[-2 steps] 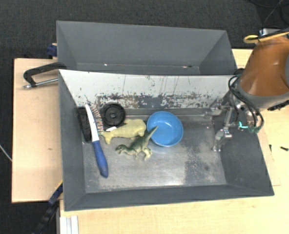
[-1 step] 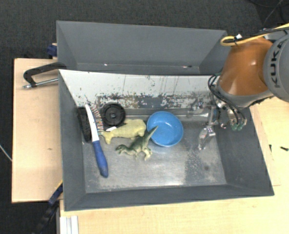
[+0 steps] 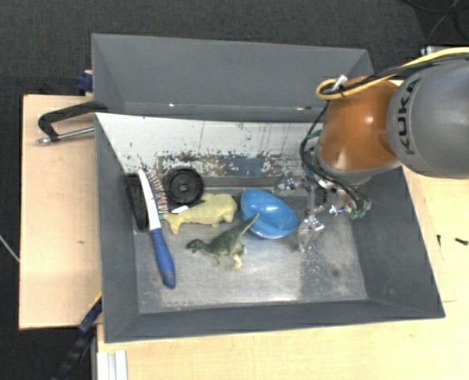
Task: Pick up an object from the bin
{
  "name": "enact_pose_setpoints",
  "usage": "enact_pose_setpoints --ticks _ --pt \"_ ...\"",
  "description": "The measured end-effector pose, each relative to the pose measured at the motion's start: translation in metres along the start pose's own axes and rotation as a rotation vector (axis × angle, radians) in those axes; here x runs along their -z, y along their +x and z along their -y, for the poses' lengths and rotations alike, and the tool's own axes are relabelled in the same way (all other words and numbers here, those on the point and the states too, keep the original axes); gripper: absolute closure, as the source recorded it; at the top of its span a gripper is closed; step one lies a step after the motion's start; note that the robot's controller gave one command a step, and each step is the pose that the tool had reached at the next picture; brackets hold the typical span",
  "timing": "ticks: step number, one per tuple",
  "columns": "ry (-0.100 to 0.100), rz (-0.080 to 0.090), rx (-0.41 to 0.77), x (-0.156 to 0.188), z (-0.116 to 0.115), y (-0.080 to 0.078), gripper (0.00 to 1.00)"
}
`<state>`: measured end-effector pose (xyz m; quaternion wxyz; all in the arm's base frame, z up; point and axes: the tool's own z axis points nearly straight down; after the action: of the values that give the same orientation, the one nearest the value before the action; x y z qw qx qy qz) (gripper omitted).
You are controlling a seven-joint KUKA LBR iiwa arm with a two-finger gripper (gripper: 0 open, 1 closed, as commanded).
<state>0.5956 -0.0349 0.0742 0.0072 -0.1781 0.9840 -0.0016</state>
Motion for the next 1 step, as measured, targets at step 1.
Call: enact_pose_setpoints --ticks 1 --pt "-0.004 -0.001 0.076 0.001 -0.0755 0.0175 0.0"
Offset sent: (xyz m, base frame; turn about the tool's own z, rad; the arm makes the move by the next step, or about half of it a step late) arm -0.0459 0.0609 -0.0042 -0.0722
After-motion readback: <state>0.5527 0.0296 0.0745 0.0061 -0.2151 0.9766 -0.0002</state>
